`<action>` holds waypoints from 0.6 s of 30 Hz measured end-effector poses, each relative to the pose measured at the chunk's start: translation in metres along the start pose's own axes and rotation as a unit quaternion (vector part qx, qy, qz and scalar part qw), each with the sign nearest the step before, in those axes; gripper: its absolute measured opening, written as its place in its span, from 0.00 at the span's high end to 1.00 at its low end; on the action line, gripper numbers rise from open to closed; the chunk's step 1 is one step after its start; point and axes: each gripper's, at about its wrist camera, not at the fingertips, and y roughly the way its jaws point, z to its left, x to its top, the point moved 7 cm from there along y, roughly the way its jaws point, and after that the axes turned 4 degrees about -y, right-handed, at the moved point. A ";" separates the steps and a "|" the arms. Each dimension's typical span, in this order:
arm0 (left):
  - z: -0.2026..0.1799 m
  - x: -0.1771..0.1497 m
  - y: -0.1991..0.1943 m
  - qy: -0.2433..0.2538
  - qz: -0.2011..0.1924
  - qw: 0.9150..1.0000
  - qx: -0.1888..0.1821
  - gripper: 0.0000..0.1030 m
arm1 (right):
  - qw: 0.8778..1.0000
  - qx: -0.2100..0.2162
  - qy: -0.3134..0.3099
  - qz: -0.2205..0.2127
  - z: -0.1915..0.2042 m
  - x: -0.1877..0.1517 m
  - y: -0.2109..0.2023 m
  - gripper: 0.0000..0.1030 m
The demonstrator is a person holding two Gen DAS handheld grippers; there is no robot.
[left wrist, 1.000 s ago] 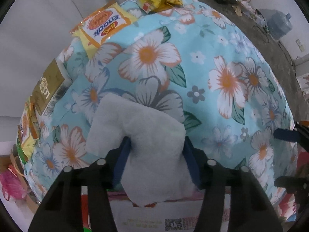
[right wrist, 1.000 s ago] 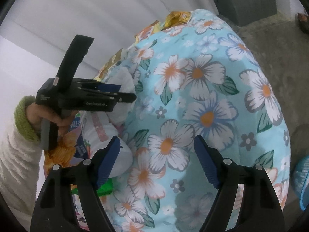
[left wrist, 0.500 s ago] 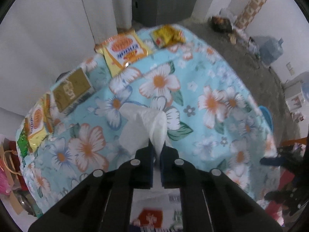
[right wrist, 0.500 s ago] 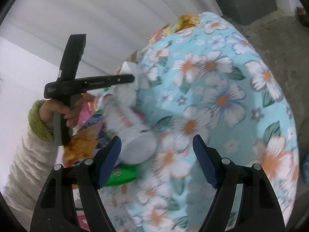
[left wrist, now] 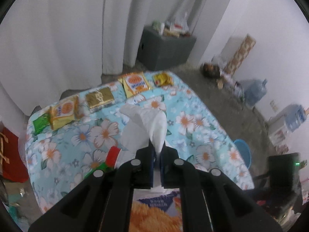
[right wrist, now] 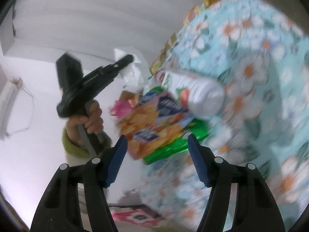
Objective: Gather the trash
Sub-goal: 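Grasp the pink Gouyaer chips bag with the right tool while the left tool holds the tissue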
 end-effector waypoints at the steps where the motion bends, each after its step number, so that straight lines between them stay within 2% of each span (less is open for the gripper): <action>1: 0.001 -0.003 -0.008 -0.003 -0.012 1.000 -0.003 0.96 | 1.000 0.011 0.018 0.001 -0.001 -0.003 0.003 0.42; 4: 0.004 -0.014 -0.042 -0.006 -0.058 0.998 -0.001 0.96 | 0.997 0.041 0.065 0.003 -0.007 -0.010 0.013 0.46; 10: 0.006 -0.039 -0.092 -0.001 -0.127 0.992 0.007 0.96 | 0.989 0.056 0.137 0.006 -0.021 -0.014 0.034 0.58; 18: 0.022 -0.083 -0.132 -0.046 -0.180 0.983 -0.006 0.96 | 0.969 0.095 0.227 0.005 -0.045 -0.009 0.069 0.71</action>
